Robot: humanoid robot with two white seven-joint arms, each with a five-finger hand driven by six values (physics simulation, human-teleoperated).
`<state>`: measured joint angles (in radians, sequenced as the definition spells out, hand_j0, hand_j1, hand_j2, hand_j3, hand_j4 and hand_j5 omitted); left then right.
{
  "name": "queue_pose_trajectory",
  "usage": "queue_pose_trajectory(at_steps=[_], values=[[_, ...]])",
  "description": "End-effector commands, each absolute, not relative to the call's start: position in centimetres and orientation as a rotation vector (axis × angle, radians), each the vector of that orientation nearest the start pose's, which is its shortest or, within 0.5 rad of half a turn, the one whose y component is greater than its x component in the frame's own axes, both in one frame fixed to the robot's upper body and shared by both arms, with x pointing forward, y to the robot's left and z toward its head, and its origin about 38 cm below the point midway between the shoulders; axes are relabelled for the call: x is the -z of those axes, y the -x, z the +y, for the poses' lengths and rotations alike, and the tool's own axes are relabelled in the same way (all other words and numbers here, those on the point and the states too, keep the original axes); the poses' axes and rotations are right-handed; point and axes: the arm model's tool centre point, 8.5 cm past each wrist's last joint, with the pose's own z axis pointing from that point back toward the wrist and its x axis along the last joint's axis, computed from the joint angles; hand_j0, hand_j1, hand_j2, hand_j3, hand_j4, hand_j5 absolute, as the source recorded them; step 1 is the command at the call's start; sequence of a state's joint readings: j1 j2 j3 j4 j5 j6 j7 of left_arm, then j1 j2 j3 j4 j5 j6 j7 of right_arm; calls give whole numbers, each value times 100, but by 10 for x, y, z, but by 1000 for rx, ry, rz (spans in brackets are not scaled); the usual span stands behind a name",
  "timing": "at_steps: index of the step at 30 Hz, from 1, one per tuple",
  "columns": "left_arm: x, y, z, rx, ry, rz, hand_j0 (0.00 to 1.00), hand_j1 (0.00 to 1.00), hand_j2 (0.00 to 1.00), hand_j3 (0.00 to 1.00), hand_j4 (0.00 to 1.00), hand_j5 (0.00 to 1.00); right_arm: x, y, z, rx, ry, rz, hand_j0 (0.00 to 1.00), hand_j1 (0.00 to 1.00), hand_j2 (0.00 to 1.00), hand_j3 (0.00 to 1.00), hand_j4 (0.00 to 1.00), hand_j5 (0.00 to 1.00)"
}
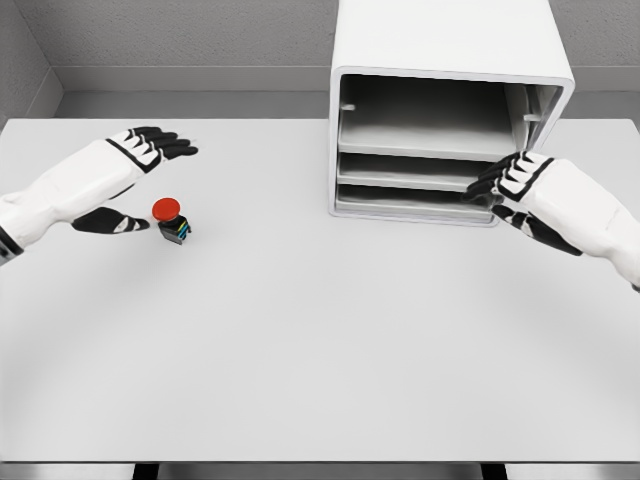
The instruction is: Slide open multi-storey tabletop storage cabinets and put open load switch and slide close multi-storey tabletop storage cabinets
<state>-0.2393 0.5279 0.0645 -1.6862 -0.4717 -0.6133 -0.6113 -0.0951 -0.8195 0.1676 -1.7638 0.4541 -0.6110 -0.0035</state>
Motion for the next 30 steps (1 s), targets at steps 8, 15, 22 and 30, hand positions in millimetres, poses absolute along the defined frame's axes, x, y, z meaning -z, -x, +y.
queue_pose_trajectory(at_steps=[8,15,22,30], values=[[-207,-395,317,1760,-484,-1634,100,100,100,100,100,100,-228,-358,-287,-1616,507,-2067,60,60,60,60,60,60],[-198,-408,309,1775,-430,-1612,100,100,100,100,100,100,-231,-375,-278,-1563,508,-2106,60,60,60,60,60,60],[-180,-415,315,1755,-392,-1559,100,100,100,100,100,100,-219,-391,-263,-1567,459,-2081,60,60,60,60,60,60],[-174,-427,315,1753,-372,-1529,100,100,100,100,100,100,-213,-415,-263,-1537,468,-2051,62,62,62,62,62,62]])
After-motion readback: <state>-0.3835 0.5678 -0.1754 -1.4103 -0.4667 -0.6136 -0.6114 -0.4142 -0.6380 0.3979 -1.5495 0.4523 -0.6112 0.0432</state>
